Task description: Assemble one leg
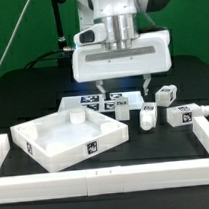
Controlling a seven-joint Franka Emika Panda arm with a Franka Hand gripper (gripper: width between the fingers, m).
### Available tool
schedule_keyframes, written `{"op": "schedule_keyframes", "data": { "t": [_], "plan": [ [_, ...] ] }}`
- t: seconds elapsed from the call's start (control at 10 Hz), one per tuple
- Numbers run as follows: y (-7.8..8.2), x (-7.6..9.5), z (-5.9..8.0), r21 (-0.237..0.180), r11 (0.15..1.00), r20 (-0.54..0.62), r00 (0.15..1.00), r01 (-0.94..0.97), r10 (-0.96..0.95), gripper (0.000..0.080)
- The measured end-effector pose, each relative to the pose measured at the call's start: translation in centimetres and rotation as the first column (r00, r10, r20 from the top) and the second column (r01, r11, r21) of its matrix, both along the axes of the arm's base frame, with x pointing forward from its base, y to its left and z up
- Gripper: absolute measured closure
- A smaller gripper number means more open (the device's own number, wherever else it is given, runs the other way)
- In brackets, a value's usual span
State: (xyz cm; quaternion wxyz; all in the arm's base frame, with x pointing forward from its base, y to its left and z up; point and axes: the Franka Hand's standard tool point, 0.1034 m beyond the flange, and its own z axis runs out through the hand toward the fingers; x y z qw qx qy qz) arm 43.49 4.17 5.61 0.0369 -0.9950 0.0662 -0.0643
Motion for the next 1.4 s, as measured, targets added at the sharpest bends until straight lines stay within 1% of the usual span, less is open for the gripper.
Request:
{"op": "schedule_keyframes", "data": {
  "t": [0.1, 0.3, 0.4, 0.8, 1.0, 1.2, 1.3, 1.4],
  "plan": [
    [0.9, 1.1, -0.1, 0.012, 1.0, -0.007, 1.0, 0.018, -0.018, 0.0152],
    [1.9, 1.7, -1.2, 0.03, 0.998, -0.084, 0.995, 0.06, -0.057, 0.0151],
    [2.2, 1.6, -1.6, 0.032, 0.996, -0.093, 0.993, 0.08, -0.077, 0.0151],
    [2.2, 1.5, -1.7, 0.032, 0.997, -0.098, 0.993, 0.073, -0.069, 0.0151],
    [2.7, 1.2, -2.5, 0.037, 0.996, -0.121, 0.99, 0.081, -0.076, 0.0151],
    [3.4, 1.1, -2.5, 0.034, 0.997, -0.09, 0.994, 0.063, -0.06, 0.0151],
    [3.4, 1.1, -2.5, 0.033, 0.997, -0.078, 0.995, 0.063, -0.06, 0.0151],
    [3.6, 1.1, -2.5, 0.033, 0.998, -0.07, 0.996, 0.057, -0.055, 0.0151]
  ]
}}
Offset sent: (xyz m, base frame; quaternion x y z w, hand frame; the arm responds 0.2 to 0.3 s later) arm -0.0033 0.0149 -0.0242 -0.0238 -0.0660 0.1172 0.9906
